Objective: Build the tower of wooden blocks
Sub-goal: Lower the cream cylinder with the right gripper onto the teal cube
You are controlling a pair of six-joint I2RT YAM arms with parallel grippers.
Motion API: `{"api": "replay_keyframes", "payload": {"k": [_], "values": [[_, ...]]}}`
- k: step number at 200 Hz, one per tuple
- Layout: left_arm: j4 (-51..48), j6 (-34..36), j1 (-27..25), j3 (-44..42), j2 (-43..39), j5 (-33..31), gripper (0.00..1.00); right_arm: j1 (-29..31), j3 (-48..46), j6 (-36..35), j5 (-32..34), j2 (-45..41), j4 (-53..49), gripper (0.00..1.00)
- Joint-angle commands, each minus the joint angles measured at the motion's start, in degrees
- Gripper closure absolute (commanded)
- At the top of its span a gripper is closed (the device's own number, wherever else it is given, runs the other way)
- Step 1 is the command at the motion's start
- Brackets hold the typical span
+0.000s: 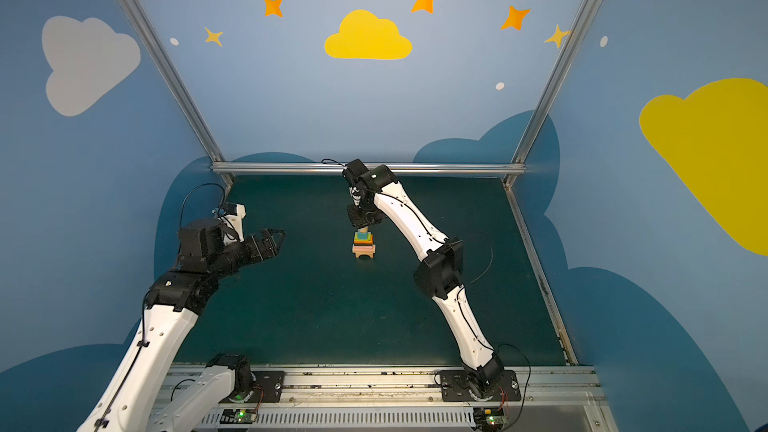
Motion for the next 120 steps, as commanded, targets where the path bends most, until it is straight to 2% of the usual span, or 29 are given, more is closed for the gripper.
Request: {"api": "replay_keyframes", "payload": {"k": [1,120], "values": [[0.61,-0.31,0.19,-0.54,-0.23,0.49,0.03,-0.15,1.63,0.59,-0.23,0.76,0.38,0.67],[0.59,-0.25,0.32,-0.52,-0.46,0.68,0.03,-0.01,1.71,0.92,-0.52,1.15,0.55,0.67]]}}
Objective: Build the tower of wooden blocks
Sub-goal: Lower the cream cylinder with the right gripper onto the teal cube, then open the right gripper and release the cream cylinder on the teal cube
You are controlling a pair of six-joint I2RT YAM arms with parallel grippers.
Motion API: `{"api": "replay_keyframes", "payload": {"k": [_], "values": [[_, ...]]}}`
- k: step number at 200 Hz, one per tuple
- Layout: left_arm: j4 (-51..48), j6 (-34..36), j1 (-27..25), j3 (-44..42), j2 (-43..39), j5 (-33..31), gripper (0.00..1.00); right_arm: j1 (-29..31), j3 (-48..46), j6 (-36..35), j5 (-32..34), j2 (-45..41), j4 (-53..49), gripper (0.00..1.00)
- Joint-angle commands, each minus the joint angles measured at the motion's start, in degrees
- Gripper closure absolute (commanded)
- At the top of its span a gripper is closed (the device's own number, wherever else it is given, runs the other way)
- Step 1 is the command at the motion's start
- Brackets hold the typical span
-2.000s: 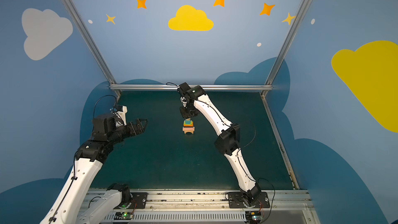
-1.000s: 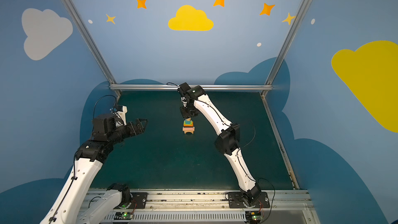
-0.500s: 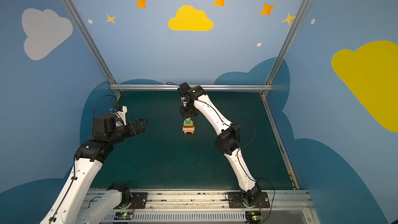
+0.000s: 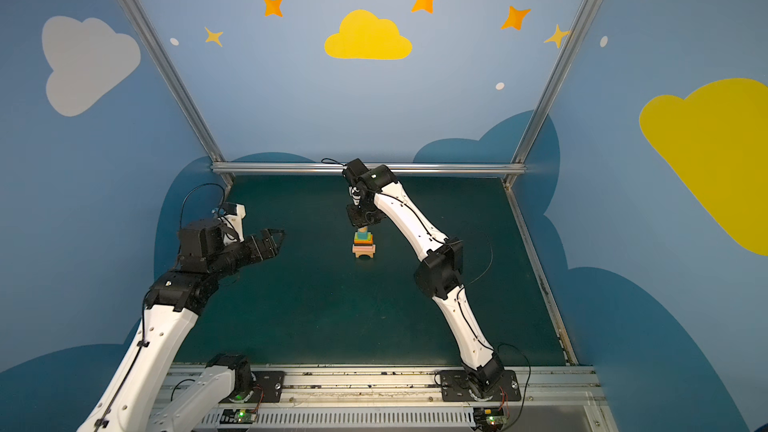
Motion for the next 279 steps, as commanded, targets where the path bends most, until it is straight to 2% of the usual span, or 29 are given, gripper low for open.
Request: {"api": "replay_keyframes", "payload": {"k": [1,191,279], "values": [[0.63,-0.28,0.32,-0.54,-0.47,0.52,0.03,-0.01,1.67,0.69,-0.08,1.20,0.03,0.67],[0.83,-0.44,0.41,-0.65,-0.38,0.71,0.03,-0.18,1.66,1.13,0.27,0.98,0.00,0.56],[0.88,-0.47,0.40,-0.74,-0.24,1.06,0.03,-0.18,1.63,1.40,0.00,-0.29,0.14,0.32]]}}
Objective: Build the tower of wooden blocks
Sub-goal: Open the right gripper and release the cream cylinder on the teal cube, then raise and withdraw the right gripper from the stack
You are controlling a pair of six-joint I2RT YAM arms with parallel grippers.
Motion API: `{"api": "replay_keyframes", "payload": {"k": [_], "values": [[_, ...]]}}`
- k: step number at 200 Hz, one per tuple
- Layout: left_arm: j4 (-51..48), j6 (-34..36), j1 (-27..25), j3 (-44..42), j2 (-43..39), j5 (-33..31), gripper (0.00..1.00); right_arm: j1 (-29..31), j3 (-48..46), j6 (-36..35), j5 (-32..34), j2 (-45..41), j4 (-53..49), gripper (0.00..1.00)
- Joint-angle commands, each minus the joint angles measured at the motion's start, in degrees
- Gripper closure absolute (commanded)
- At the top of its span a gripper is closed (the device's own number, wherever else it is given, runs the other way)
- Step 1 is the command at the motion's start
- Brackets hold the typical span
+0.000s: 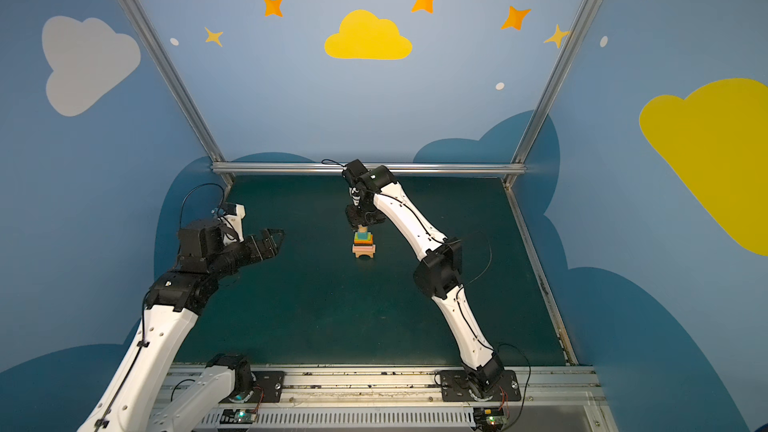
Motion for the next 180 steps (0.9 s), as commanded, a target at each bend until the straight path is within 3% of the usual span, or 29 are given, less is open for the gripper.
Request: {"api": "replay_keyframes", "payload": {"k": [1,103,143,180], "values": [[0.84,-0.03,0.25,-0.69,-0.23,0.71,0.03,-0.14,1.68,0.38,0.00,-0.84,-0.13,0.32],[0.99,-0.09,0.25,-0.74,-0.26,0.63,0.03,0.24,-4.85,1.01,0.66,-10.97,1.46,0.26],[1.33,-0.43,0.25,-0.82,-0.12,1.01,0.04,0.78,-13.81,2.23,2.23,-18.69,3.76,0.25],[1.61,-0.53,0.21,-0.96,0.36,2.07,0.07,0.80,-29.48,5.33,2.16,-29.44,11.07,0.28]]}}
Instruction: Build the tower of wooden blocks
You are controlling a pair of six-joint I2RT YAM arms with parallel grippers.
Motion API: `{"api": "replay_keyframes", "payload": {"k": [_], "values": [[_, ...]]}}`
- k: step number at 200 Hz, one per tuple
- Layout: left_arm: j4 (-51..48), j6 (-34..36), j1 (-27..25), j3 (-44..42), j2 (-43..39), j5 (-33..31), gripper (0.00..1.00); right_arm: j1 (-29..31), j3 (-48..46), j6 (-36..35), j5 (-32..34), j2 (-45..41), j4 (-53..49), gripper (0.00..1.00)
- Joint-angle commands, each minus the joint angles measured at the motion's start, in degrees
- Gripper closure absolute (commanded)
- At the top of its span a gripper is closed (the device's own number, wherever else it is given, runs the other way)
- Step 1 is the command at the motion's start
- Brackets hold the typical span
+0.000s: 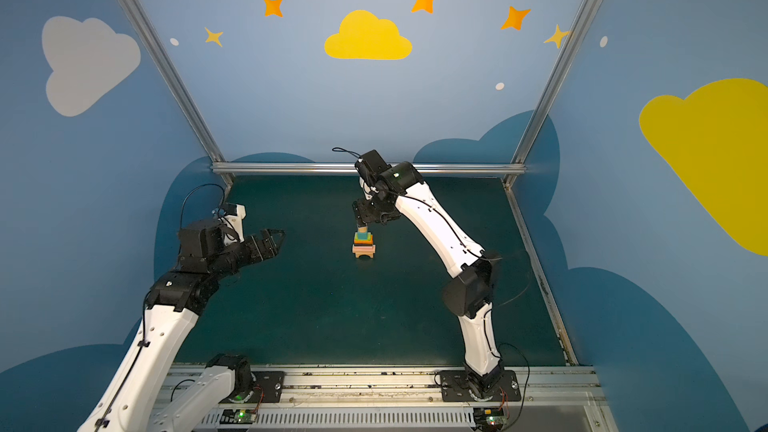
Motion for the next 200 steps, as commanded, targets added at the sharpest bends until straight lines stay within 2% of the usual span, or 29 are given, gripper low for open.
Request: {"api": "replay_keyframes", "payload": {"k": [1,13,50,64,91,115,161,200], "values": [[1.08,-0.16,0.23,-0.45,0.23,1.29,0.07,0.29,-8.20,2.76,0.52,-6.31,5.29,0.28],[1.15,-0.26,0.24,-0.50,0.53,1.79,0.08,0.45,-14.18,4.11,0.19,-10.40,8.45,0.31],[2.00,-0.68,0.23,-0.70,1.23,3.39,0.08,0.21,-31.62,8.64,-0.81,-21.39,19.15,0.60],[2.08,-0.73,0.25,-0.67,1.64,3.85,0.08,0.26,-38.00,10.97,-1.85,-24.66,24.05,0.68],[2.21,-0.84,0.19,-0.72,2.08,4.47,0.09,0.19,-48.86,15.76,-4.78,-28.85,33.61,0.84],[2.36,-1.02,0.25,-0.72,2.38,4.67,0.09,0.35,-54.69,18.80,-7.50,-29.51,40.58,1.00],[2.78,-1.35,0.20,-0.89,3.34,5.58,0.09,0.54,-61.24,23.22,-10.75,-27.62,52.53,1.00],[2.85,-1.74,0.29,-0.67,4.54,6.60,0.10,0.49,-63.31,25.11,-11.39,-24.75,59.84,1.00]]}}
